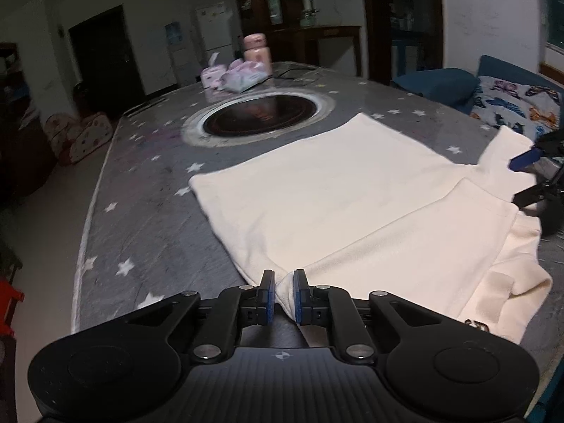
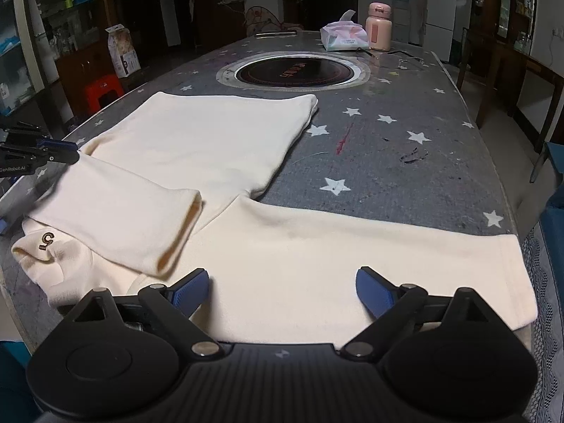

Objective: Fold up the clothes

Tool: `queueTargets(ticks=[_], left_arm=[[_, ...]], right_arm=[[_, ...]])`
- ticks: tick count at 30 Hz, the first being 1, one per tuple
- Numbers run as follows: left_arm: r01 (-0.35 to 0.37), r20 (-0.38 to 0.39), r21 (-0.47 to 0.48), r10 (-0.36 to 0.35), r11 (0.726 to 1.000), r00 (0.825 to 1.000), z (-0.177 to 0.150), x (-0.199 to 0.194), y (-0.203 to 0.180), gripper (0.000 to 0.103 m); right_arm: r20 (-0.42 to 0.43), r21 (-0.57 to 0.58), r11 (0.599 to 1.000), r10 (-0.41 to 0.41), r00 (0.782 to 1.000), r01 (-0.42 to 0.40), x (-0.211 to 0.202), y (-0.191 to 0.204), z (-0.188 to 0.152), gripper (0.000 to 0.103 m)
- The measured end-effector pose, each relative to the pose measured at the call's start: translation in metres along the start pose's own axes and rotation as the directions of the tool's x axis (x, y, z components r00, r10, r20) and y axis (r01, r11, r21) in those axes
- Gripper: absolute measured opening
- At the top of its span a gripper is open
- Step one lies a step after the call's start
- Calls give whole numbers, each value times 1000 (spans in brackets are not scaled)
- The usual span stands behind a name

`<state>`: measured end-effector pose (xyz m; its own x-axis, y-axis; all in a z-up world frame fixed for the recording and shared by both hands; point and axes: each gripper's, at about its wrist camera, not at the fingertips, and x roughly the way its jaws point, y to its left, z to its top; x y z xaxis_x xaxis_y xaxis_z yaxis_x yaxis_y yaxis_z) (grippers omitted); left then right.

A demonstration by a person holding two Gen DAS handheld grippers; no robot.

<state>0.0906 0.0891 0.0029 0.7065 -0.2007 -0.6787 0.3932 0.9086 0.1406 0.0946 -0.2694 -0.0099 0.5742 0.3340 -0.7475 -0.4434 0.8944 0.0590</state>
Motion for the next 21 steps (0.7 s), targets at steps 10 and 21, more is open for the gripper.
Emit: queueTargets(ticks=[10, 21], left_arm=[[28, 39, -43, -26, 999, 999, 13, -12, -5, 25], [153, 75, -65, -148, 986, 986, 28, -8, -56, 43]], right_arm=[[23, 15, 1000, 1, 1000, -1, -6, 0, 0, 92], [80, 143, 974, -189, 979, 176, -26, -35, -10, 72]])
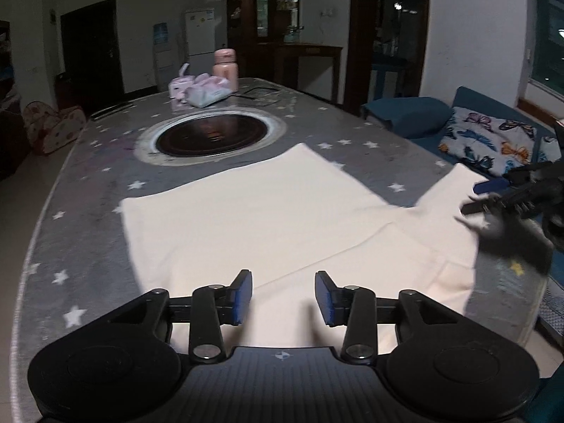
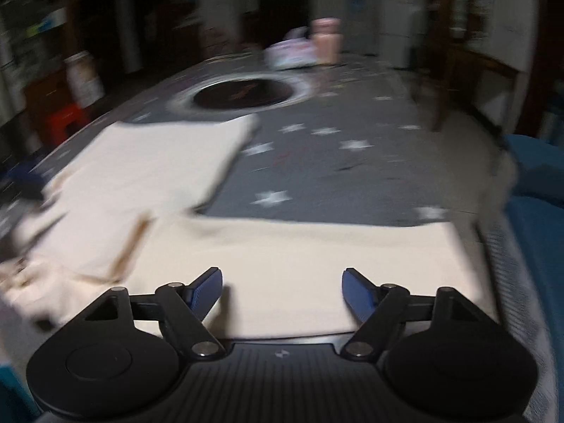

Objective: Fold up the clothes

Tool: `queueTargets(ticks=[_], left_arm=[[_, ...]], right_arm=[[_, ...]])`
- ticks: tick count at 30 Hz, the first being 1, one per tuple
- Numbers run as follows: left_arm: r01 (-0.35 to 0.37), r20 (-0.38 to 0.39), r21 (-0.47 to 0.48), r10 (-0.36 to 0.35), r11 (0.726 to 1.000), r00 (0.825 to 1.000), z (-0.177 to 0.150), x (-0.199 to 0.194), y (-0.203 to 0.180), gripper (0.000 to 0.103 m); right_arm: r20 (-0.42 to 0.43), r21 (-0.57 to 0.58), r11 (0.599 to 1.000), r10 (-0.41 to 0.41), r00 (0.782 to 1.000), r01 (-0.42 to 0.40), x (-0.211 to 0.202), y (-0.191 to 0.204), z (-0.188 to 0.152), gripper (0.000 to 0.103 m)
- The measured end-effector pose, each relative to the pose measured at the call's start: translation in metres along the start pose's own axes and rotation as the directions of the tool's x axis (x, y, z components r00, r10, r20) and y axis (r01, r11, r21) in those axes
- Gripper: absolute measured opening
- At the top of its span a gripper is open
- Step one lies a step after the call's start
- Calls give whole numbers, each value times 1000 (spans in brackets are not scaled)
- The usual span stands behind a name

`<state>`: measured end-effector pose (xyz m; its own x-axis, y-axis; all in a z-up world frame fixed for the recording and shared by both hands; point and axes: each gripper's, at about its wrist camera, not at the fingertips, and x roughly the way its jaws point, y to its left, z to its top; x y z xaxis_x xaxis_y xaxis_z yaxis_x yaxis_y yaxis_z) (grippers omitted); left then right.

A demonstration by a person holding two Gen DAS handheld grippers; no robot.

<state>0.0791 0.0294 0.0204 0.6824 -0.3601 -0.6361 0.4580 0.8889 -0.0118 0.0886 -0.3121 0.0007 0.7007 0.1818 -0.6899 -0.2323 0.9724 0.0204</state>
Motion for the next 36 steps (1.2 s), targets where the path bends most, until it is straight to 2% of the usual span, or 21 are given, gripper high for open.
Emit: queueTargets(ticks=[5, 9, 11, 13, 19, 21, 27, 32, 36], left_arm=[[34, 9, 16, -34, 999, 999, 3, 6, -20, 48], [55, 12, 3, -55, 999, 998, 7, 13, -32, 51], [59, 14, 16, -59, 998, 998, 8, 14, -40, 52], [62, 19, 29, -63, 998, 998, 9, 15, -47, 55], [85, 12, 50, -86, 995, 996, 9, 21, -63, 55], [99, 6, 62, -100, 993, 995, 8, 22, -70, 55], [137, -6, 97, -137, 986, 991, 5, 31, -87, 55], [140, -27, 121, -138, 983, 990, 2, 43, -95, 55], [150, -33, 120, -147, 981, 989, -2, 44, -96, 55]], right_arm=[[2, 90, 979, -184, 983, 183, -1, -41, -5, 70], [-29, 150, 964, -217, 976, 219, 2, -63, -12, 61], [-33, 192, 961, -196, 980, 199, 4, -72, -16, 56], [-25, 210, 959, -191, 981, 192, 3, -75, -17, 41], [1, 215, 957, -199, 980, 194, 1, -79, -16, 9], [22, 230, 955, -197, 980, 186, -3, -80, -13, 7], [147, 244, 966, -126, 981, 88, -40, -73, 6, 5], [226, 211, 977, -49, 973, 1, -66, -58, 28, 5], [286, 165, 983, 31, 958, -81, -85, -39, 51, 5]])
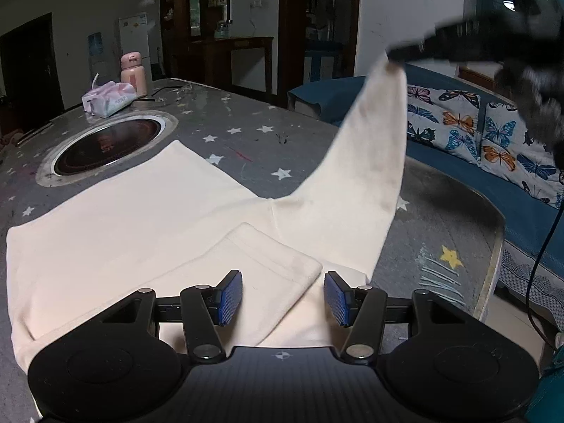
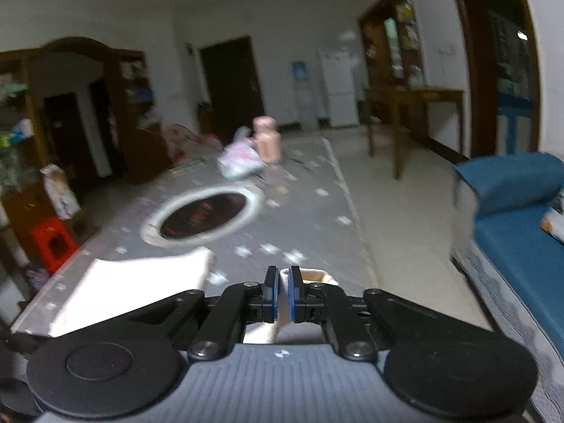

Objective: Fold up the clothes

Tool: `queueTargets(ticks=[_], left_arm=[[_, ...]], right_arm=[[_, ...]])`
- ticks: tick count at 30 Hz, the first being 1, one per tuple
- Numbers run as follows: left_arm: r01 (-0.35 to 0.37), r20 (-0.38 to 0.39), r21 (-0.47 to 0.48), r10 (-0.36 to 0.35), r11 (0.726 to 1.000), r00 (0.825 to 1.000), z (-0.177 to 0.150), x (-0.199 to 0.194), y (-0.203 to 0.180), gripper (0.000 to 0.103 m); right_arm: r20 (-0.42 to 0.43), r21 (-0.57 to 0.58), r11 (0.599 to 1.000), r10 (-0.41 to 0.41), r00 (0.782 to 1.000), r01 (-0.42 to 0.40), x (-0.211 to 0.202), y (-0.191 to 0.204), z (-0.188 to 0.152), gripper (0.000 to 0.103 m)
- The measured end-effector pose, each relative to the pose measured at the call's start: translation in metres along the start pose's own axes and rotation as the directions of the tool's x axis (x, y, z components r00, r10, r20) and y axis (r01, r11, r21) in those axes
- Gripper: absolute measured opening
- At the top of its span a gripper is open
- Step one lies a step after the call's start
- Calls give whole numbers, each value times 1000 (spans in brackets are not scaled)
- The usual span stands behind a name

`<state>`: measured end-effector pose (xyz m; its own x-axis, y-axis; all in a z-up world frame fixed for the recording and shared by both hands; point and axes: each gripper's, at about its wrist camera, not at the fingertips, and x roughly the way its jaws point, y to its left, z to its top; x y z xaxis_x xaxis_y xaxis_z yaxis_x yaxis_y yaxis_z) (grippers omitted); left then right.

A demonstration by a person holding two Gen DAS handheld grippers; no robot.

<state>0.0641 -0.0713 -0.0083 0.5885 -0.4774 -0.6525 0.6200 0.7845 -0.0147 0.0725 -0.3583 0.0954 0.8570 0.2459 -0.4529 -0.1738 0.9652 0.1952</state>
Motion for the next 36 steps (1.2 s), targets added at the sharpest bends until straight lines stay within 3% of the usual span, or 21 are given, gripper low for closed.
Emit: queueTargets(ticks=[5, 11, 18, 22, 29, 31, 36], left_arm=[[-42, 53, -64, 45, 997, 998, -5, -25, 18, 59], [-170, 109, -164, 190, 972, 976, -23, -75, 56, 71], [-303, 125, -309, 355, 901, 926, -56, -123, 97, 79], [-332, 127, -365, 400, 870, 908, -71, -140, 111, 84], [-324, 124, -404, 402, 855, 907, -82, -145, 117, 96], [-318, 129, -404, 397, 858, 909, -81, -144, 116, 100], [-291, 145, -399, 373, 870, 916, -76, -141, 111, 103]], right_arm=[[26, -55, 991, 123, 992, -121, 0, 42, 22, 5], [-22, -160, 948, 277, 961, -276, 19, 110, 32, 5], [-183, -246, 857, 417, 891, -452, 63, 198, 14, 5], [-294, -266, 803, 459, 838, -533, 80, 243, -14, 5], [-436, -249, 758, 468, 768, -603, 103, 275, -55, 8], [-439, -257, 756, 463, 770, -602, 102, 275, -56, 11], [-419, -294, 784, 408, 811, -546, 91, 244, -46, 19]])
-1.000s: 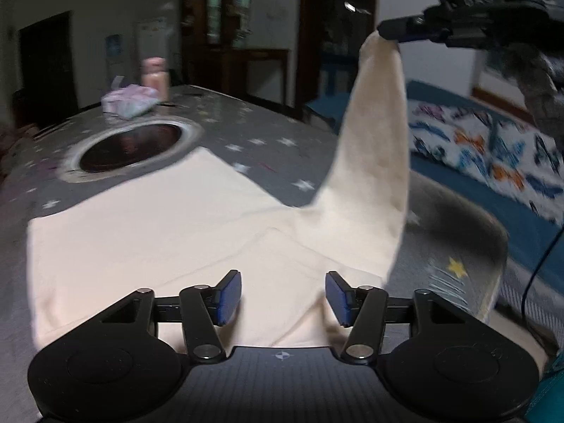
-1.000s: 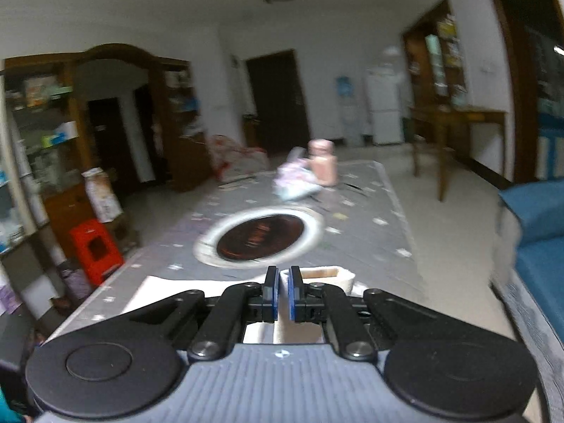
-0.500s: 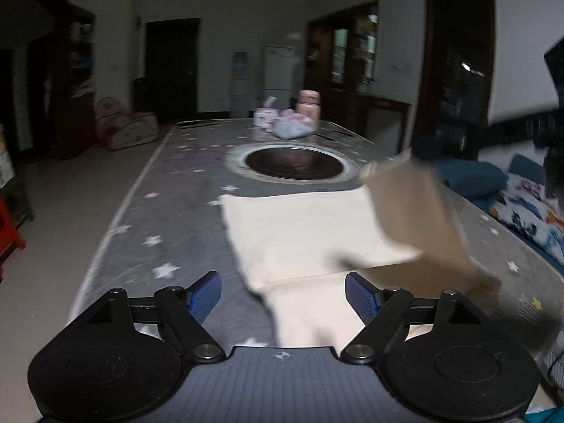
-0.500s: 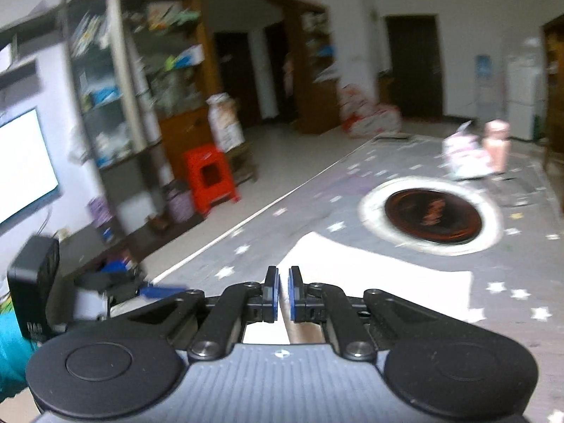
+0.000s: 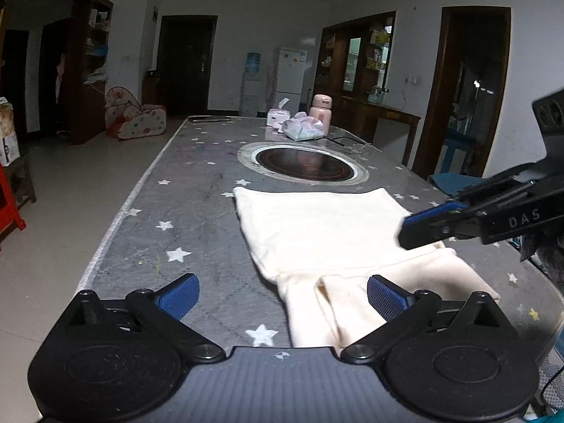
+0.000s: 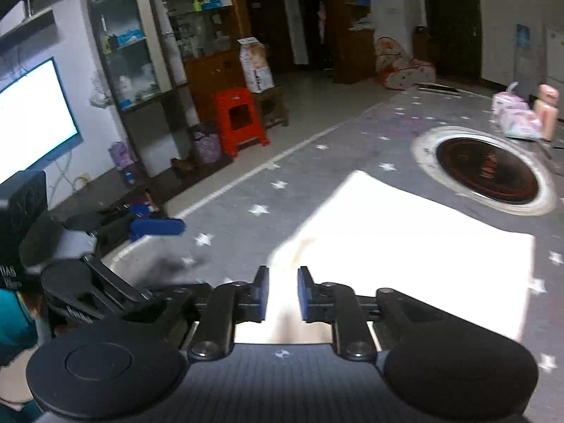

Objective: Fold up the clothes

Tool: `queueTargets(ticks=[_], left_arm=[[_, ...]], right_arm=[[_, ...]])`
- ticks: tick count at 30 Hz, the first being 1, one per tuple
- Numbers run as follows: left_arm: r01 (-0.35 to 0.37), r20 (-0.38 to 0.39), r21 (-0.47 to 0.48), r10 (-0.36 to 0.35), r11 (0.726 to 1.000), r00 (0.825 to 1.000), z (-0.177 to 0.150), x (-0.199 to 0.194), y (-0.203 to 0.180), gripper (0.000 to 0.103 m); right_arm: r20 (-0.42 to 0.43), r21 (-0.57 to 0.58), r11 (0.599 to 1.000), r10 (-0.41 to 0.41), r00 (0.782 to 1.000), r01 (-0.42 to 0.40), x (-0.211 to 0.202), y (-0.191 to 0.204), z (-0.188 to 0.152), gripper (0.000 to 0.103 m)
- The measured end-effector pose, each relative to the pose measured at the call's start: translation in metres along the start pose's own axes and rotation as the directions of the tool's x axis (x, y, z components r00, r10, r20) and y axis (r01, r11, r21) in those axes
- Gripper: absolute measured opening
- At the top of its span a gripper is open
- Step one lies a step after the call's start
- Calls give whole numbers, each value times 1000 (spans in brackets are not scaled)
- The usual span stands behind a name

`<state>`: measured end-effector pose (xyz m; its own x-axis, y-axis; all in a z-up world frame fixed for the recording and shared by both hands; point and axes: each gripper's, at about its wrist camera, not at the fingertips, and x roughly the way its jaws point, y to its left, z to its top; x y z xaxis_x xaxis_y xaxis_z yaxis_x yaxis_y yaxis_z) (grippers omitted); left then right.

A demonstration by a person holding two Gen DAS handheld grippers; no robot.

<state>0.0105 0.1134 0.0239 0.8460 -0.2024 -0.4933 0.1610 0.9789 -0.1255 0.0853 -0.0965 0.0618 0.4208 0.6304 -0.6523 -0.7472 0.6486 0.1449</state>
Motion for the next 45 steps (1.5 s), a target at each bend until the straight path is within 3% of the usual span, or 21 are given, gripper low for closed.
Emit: queueTargets(ticks=[4, 10, 13, 22, 27, 33, 38, 43, 45], left_arm=[[35, 3, 40, -35, 999, 999, 1, 5, -16, 101], [102, -41, 94, -98, 990, 994, 4, 24, -44, 77], [147, -60, 103, -141, 984, 988, 6, 36, -57, 70], [216, -139, 145, -196, 966, 971, 3, 64, -86, 66], [208, -170, 134, -184, 969, 968, 0, 72, -83, 63], [158, -203, 133, -129, 978, 971, -6, 75, -66, 59], [119, -179, 137, -93, 983, 979, -1, 59, -55, 59], [101, -176, 165, -72, 981, 982, -5, 50, -56, 59], [61, -193, 205, -20, 977, 981, -9, 54, -58, 59]], right_arm=[[-55, -20, 996, -93, 994, 92, -22, -22, -25, 24], [-109, 6, 981, -194, 975, 196, -46, -53, -68, 24], [-98, 58, 978, -195, 976, 201, -52, -61, -80, 24], [-87, 96, 976, -185, 979, 193, -52, -77, -94, 25], [-28, 78, 979, -185, 982, 186, -49, -84, -73, 25], [-60, 60, 983, -170, 984, 174, -16, -89, -68, 26], [-61, 42, 982, -183, 981, 186, -20, -88, -69, 28], [-36, -7, 987, -160, 987, 160, -29, -69, -68, 38], [-44, -28, 989, -147, 988, 146, -25, -61, -71, 41]])
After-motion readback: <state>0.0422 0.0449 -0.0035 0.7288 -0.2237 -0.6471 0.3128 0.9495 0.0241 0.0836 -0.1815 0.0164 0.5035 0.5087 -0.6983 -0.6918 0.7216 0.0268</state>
